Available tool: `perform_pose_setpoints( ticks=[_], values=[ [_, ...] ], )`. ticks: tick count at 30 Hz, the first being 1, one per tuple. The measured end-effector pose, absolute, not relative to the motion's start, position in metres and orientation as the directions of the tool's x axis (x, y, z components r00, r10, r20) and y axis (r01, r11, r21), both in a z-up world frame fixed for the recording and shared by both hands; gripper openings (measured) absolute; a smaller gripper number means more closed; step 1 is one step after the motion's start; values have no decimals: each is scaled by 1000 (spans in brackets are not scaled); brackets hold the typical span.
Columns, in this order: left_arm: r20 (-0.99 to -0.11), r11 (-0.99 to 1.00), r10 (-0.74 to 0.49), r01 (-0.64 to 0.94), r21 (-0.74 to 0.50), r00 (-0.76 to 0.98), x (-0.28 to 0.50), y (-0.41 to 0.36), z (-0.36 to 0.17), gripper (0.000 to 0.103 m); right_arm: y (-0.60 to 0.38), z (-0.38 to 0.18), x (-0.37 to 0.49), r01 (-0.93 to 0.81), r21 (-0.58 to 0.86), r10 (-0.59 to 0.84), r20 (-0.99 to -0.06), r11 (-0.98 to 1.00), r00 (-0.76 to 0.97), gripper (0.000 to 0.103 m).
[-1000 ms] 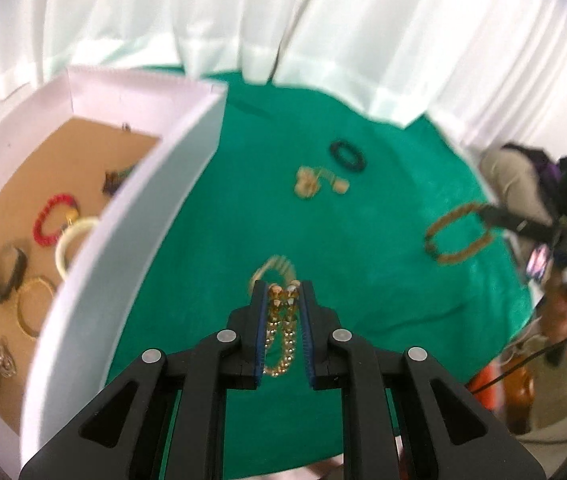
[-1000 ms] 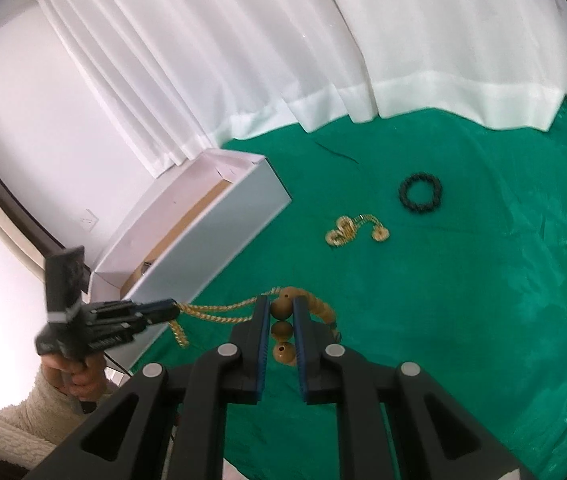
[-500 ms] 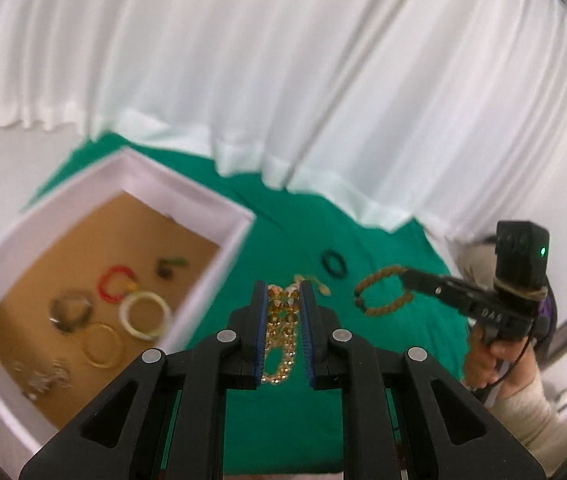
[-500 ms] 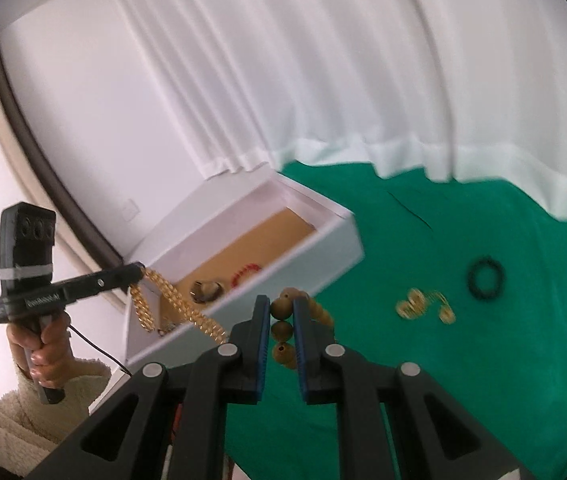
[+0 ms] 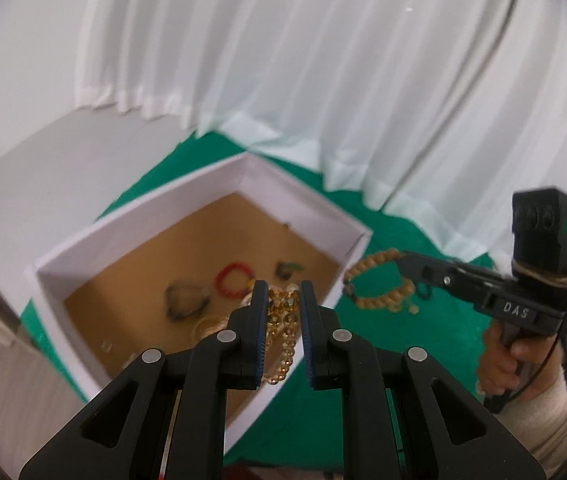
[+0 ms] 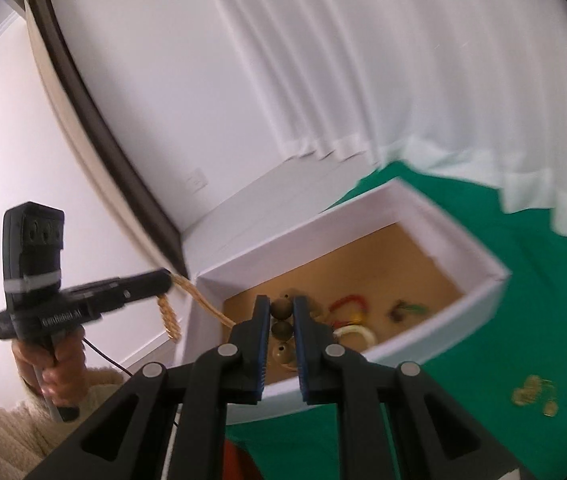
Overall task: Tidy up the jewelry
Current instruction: 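Carry the necklace and wooden bracelet into the white box and release both, then move both grippers back toward the gold pendant chain and black bracelet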
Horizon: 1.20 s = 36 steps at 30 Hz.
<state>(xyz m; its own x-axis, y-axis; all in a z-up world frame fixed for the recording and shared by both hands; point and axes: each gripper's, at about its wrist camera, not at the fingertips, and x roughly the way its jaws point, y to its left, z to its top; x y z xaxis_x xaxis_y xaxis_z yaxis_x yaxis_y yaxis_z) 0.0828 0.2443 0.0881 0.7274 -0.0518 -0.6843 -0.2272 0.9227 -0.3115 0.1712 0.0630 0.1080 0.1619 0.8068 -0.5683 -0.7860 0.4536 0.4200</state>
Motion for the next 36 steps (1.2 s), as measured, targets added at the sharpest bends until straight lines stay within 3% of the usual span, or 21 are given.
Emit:
perform_pose_setpoints(
  ticks=[10, 14, 15, 16, 17, 18, 20, 24, 28, 32, 36],
  values=[
    [-807, 890, 16, -377, -258, 590, 62, 267, 5, 13, 154, 14, 143, -790, 458, 711, -702, 408, -40, 12],
    [-835, 899, 138, -421, -119, 532, 59, 267, -12, 16, 169, -14, 137, -795, 411, 646, -763, 447, -32, 15],
    [-832, 899, 176, -430, -82, 526, 58, 267, -13, 19, 166, -16, 137, -796, 395, 639, -769, 458, -14, 22],
    [-823, 900, 208, -433, -51, 528, 57, 265, -10, 29, 162, -14, 137, -795, 389, 644, -765, 465, 2, 34],
    [-814, 902, 213, -430, -49, 541, 56, 265, -7, 42, 156, -7, 138, -790, 391, 655, -756, 472, 17, 36],
    [-802, 904, 212, -424, -57, 559, 53, 263, -3, 49, 147, 0, 139, -787, 392, 665, -746, 477, 32, 36],
    [-769, 913, 194, -398, -84, 609, 51, 255, 9, 63, 130, 19, 139, -790, 372, 687, -721, 488, 85, 36],
    [-723, 946, 132, -303, -111, 678, 57, 222, 25, 72, 84, 51, 126, -788, 270, 686, -684, 553, 247, 51],
    [-710, 975, 29, -176, -134, 703, 67, 172, 26, 83, 28, 51, 115, -738, 212, 644, -671, 641, 367, 53],
    [-735, 989, -85, -29, -142, 673, 83, 106, 7, 85, -43, 23, 103, -614, 142, 524, -687, 777, 504, 53],
    [-761, 987, -161, 83, -141, 628, 102, 51, -21, 86, -118, -18, 95, -407, 42, 309, -724, 912, 617, 53]
  ],
)
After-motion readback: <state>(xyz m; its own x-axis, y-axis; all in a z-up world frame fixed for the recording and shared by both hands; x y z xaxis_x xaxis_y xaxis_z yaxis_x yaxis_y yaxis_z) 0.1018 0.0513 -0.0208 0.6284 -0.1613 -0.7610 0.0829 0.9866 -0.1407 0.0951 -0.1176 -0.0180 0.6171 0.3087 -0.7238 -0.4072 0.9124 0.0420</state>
